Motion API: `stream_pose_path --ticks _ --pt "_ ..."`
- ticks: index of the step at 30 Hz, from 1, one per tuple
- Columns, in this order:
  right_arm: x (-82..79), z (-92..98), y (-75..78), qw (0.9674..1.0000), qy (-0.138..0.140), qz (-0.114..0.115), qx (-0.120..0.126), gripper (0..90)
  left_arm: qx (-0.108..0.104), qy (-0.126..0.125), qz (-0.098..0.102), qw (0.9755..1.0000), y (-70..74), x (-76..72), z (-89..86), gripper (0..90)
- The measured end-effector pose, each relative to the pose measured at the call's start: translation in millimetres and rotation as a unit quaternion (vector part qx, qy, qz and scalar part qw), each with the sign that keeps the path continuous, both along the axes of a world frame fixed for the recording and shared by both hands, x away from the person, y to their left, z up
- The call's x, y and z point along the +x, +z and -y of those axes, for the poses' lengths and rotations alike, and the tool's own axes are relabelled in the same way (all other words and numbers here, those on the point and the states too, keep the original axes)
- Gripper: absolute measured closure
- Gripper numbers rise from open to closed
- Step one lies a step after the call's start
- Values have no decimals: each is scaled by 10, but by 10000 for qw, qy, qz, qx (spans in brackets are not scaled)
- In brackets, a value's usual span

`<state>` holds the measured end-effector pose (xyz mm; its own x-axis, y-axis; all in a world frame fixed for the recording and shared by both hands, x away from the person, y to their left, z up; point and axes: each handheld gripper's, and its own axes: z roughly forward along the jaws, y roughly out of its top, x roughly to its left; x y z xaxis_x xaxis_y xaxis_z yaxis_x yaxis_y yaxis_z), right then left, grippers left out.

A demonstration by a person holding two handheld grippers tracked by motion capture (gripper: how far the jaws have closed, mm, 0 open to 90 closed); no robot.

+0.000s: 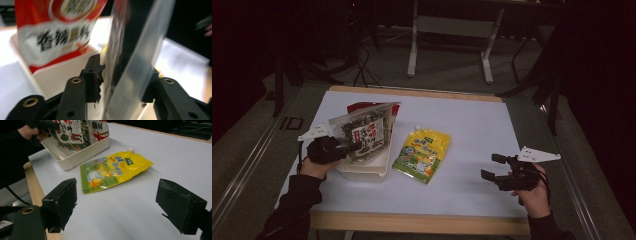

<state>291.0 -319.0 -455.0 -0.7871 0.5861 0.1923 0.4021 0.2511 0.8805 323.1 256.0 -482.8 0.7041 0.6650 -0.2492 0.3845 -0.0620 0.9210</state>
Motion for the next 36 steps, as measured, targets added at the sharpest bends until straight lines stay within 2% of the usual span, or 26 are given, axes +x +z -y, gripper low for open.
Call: stream_pose_path --ticks 2,3,4,5,6,8,10,13,15,18,20,22,26,29,31,32,33,36 --pt "1 2 1 10000 -7 5 -5 168 6 88 144 9999 81 -13 -15 579" --pt "3 2 1 10000 -4 1 -2 168 44 125 166 9998 116 -14 -24 613" --pt "3 -1 1 10000 -6 3 3 168 92 167 163 9997 143 -15 -29 686" --pt "3 -5 2 10000 0 2 -7 168 140 134 134 9997 153 -3 -41 715" --pt "2 -9 2 10000 10 -5 -12 168 85 61 79 9999 151 10 -52 725" --pt "1 -15 3 10000 17 2 -16 168 77 14 147 9999 136 16 -64 735" --pt "1 -13 3 10000 19 2 -4 168 -36 36 177 9998 101 22 -82 738" --pt "3 -8 1 10000 6 -5 -9 168 -248 128 135 9995 19 33 -140 742" --pt "1 -9 0 10000 6 -8 -8 168 -344 138 181 9991 -50 23 -180 744" --pt "4 -12 -7 10000 12 2 -25 168 -448 186 125 9987 -114 7 -236 743" --pt "8 -17 -12 10000 23 -6 -7 168 -478 229 88 9986 -128 7 -249 740" --pt "8 -25 -16 10000 17 -11 -25 168 -404 303 23 9987 -119 23 -251 733" --pt "6 -31 -12 10000 30 -6 -46 168 14 457 -130 9989 -121 61 -236 679" --pt "8 -18 -5 10000 14 5 -40 168 50 602 -96 9981 -134 51 -227 606" --pt "9 -13 -4 10000 11 -2 -31 168 15 612 -91 9981 -130 46 -228 568" --pt "11 -9 -3 10000 12 -9 -17 168 82 774 -29 9970 -108 28 -221 568" --pt "13 -7 -1 10000 10 -10 -33 168 90 834 6 9965 -95 17 -223 484" --pt "8 -15 4 10000 15 1 -22 168 206 986 42 9949 -35 -22 -221 409"
